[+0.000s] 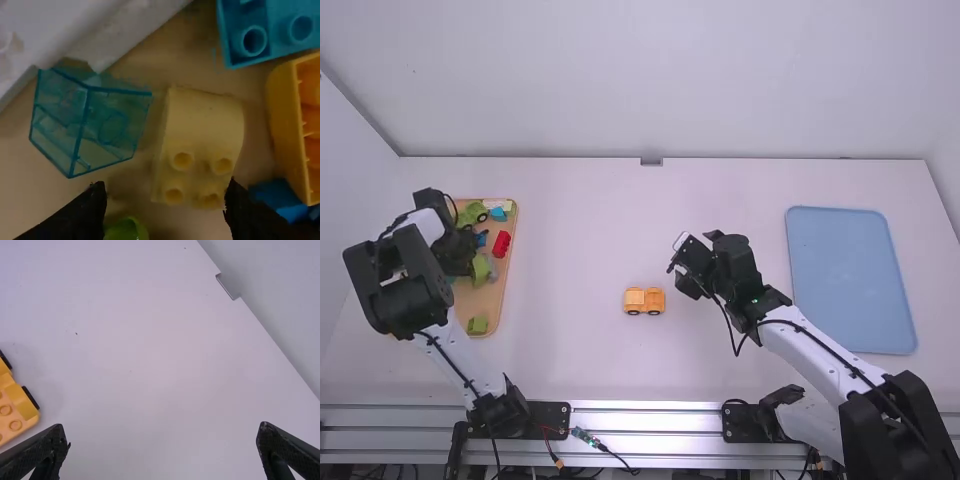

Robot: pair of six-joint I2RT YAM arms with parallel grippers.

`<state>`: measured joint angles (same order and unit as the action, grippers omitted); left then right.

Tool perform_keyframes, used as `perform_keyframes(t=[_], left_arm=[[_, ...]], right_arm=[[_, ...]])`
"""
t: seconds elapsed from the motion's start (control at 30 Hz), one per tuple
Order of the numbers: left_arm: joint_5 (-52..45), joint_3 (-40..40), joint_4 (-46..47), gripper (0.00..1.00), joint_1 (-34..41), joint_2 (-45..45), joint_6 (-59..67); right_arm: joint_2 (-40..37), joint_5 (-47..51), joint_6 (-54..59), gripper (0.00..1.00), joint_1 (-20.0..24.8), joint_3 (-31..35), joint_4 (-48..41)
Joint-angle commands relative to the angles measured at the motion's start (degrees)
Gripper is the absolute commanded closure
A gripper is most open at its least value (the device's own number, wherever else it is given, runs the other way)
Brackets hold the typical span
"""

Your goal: Assemble lego blocks to make yellow taxi

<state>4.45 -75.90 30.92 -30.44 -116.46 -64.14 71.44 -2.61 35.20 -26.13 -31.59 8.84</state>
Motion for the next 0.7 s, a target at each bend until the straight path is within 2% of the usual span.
perform_keyframes(t=[0.0, 0.03, 0.07, 0.27, 0.4, 0.57, 0.6, 0.67], left_arm=[[-1.05, 0.52, -2.05, 0.14, -0.35, -0.33, 5.66], [-1.49, 0.52, -3.78, 0.08, -0.33, -0.33, 9.33], [-1.7, 0.52, -4.46, 0.06, -0.33, -0.33, 10.88], [-1.53, 0.59, -5.64, 0.14, -0.33, -0.35, 13.29], [1.57, 0.59, -5.22, 0.24, -0.26, -0.35, 12.22], [2.67, 0.59, -4.83, 0.25, -0.26, -0.35, 12.22], [2.62, 0.59, -5.09, 0.29, -0.48, -0.35, 13.68], [2.69, 0.59, -4.81, 0.31, -0.26, -0.35, 13.57]], right_arm=[[-1.05, 0.0, 0.72, 0.01, -0.17, 0.07, 0.04], [-1.05, -0.11, 0.81, 0.01, -0.17, 0.07, 0.07], [-1.05, -0.11, 0.79, 0.01, -0.17, 0.07, 0.07], [-1.05, -0.07, 0.63, 0.01, -0.17, 0.07, 0.04], [-1.05, -0.09, 0.63, 0.01, -0.17, 0.07, -0.13], [-1.05, -0.09, 0.59, 0.01, -0.17, 0.07, -0.13], [-1.05, -0.09, 0.61, 0.01, -0.17, 0.07, -0.15], [-1.05, -0.04, 0.59, 0.01, -0.17, 0.07, -0.17]])
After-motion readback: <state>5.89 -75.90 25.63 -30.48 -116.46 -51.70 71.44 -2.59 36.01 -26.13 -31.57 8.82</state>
